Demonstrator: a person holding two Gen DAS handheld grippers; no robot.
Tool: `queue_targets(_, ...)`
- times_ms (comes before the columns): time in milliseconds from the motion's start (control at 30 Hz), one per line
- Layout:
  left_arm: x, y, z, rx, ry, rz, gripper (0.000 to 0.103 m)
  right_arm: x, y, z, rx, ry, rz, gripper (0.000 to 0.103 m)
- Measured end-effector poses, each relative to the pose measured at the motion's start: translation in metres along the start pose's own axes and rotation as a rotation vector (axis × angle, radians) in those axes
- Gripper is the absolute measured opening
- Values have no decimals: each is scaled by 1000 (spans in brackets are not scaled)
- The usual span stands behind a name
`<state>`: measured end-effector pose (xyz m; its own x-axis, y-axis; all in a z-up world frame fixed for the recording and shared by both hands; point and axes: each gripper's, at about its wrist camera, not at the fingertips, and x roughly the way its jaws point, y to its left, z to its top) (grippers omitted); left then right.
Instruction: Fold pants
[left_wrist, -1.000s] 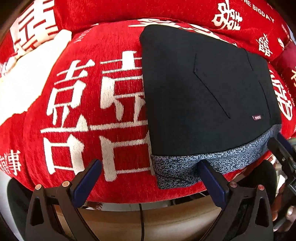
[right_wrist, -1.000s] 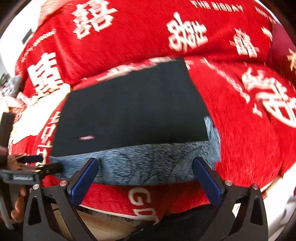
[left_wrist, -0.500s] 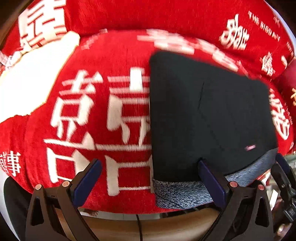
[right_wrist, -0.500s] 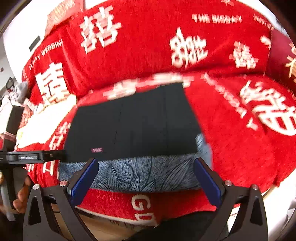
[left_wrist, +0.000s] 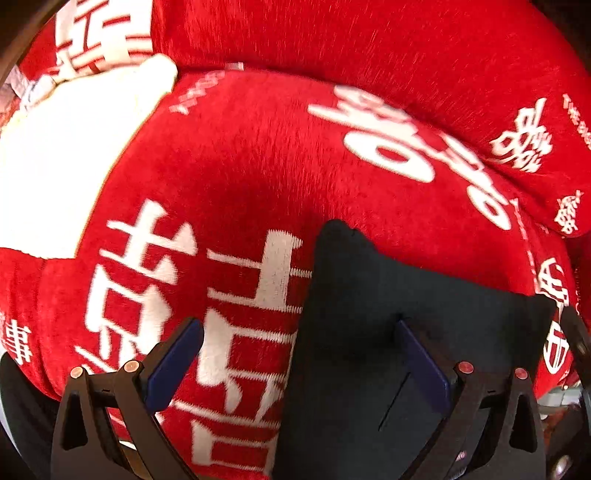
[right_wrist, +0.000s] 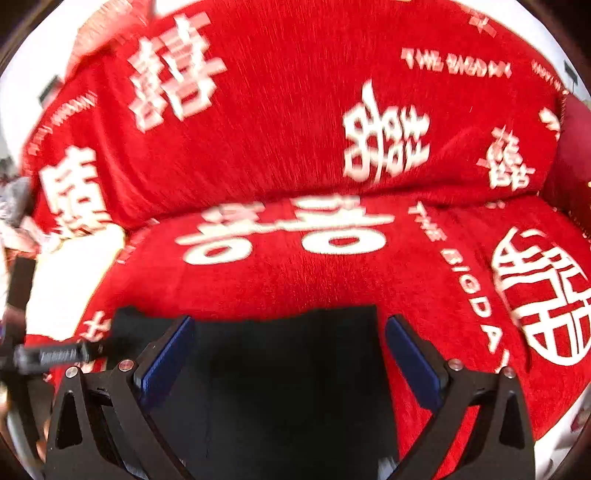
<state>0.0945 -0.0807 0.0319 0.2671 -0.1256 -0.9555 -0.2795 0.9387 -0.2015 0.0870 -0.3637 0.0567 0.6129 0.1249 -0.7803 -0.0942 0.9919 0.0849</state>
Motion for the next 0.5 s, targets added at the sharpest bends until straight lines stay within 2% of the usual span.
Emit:
queue_targets(67,6,-2,-1,-5,10,3,103,35,0,-4,67,137,-42,102)
queue_targets(100,5,-3,-2,12,0,8,103,44,1,-9,84,164,-62,102)
queue_targets(200,8,-13,-1,60,-16,34,103,53,18,-22,25,136,-166,103)
queue_targets(300,8,-15,-3,49,-14,46,103,51,24,-22,23,126,-224,103)
queue_targets(333,7,-16,-3,50,-21,56,103,42,25,-18,33,80,-247,103)
queue_targets(367,5,-18,-4,55,-27,64,103,30,30,-17,28,15,-251,103)
queue_targets(433,2,-21,-7,75,-51,92,103,21,37,-11,2,-41,-221,103)
queue_targets(500,0,-22,-9,89,-63,102,103,25,43,-9,-19,-22,-156,103)
